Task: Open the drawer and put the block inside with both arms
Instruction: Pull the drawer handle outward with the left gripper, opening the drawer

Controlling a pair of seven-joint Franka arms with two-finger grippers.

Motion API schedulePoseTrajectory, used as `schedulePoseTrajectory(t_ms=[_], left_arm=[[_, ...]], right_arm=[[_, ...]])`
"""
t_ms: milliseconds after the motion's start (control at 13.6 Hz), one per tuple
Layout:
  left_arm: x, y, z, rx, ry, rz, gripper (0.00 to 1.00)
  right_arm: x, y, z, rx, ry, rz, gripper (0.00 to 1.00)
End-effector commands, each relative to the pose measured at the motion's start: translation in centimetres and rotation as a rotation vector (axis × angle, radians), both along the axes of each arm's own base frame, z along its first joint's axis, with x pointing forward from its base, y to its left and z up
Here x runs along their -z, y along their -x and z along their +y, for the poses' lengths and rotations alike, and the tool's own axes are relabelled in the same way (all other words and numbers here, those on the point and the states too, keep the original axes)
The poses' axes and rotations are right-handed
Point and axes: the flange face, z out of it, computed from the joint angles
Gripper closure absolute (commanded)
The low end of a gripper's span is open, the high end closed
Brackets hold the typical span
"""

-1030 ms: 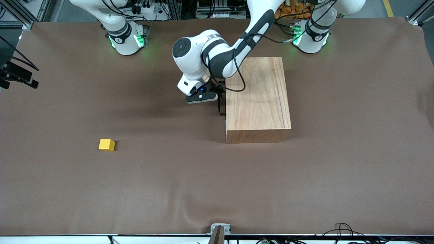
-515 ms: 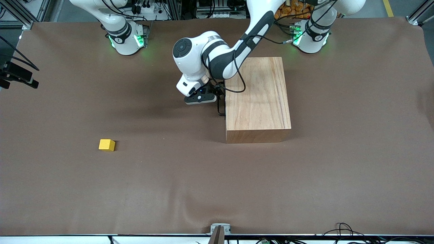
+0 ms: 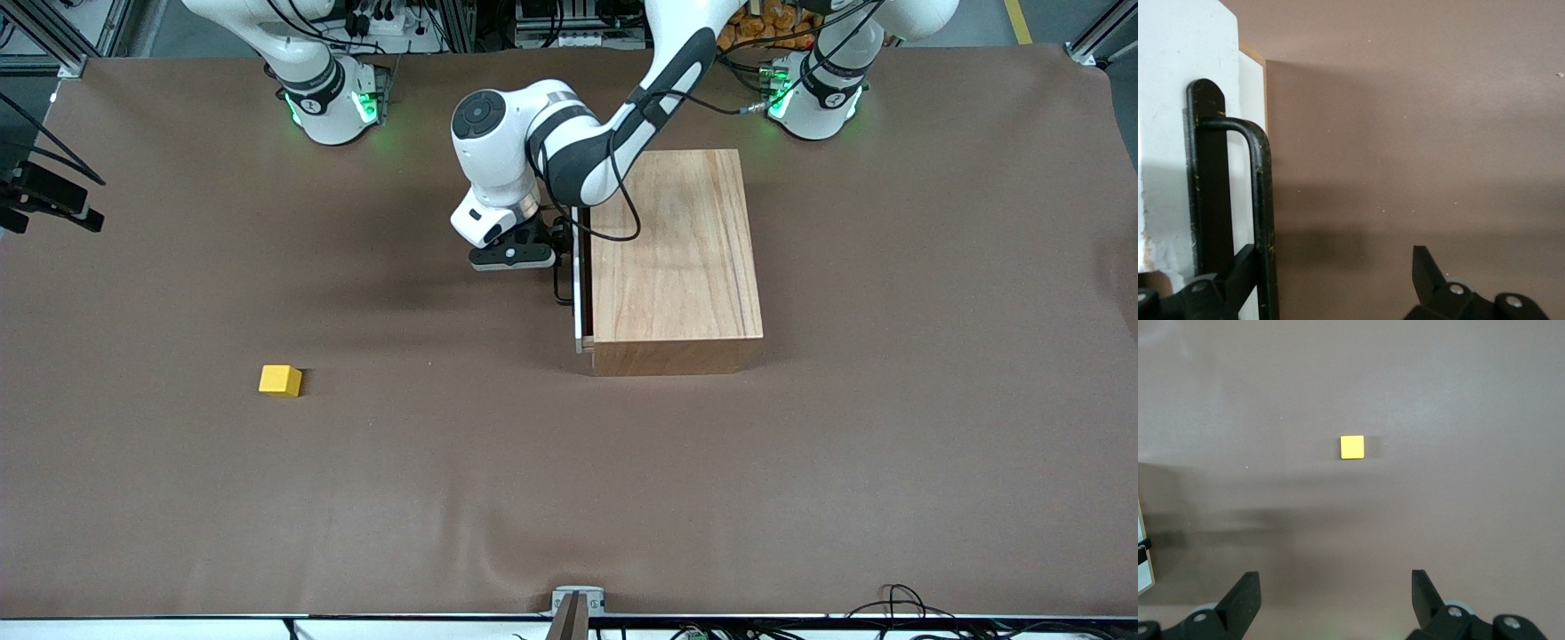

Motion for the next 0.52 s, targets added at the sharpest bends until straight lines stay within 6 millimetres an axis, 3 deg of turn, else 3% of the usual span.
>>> schedulePoseTrajectory(t_ms=[0, 147, 442], left_arm=[[0.5, 0.8, -1.8, 0.044, 0.062, -0.023, 0.0], [1.1, 0.7, -2.2, 0.05, 0.08, -0.03, 0.0], [-0.6, 1.9, -3.3, 0.065, 0.125, -0.034, 0.0]], right_arm=[[-0.5, 0.3, 0.3, -0.01, -0.009, -0.003, 0.0], [-0.6, 0.3, 0.2, -0.009, -0.009, -0.005, 0.0], [-0.6, 0.3, 0.3, -0.01, -0.009, -0.003, 0.0]])
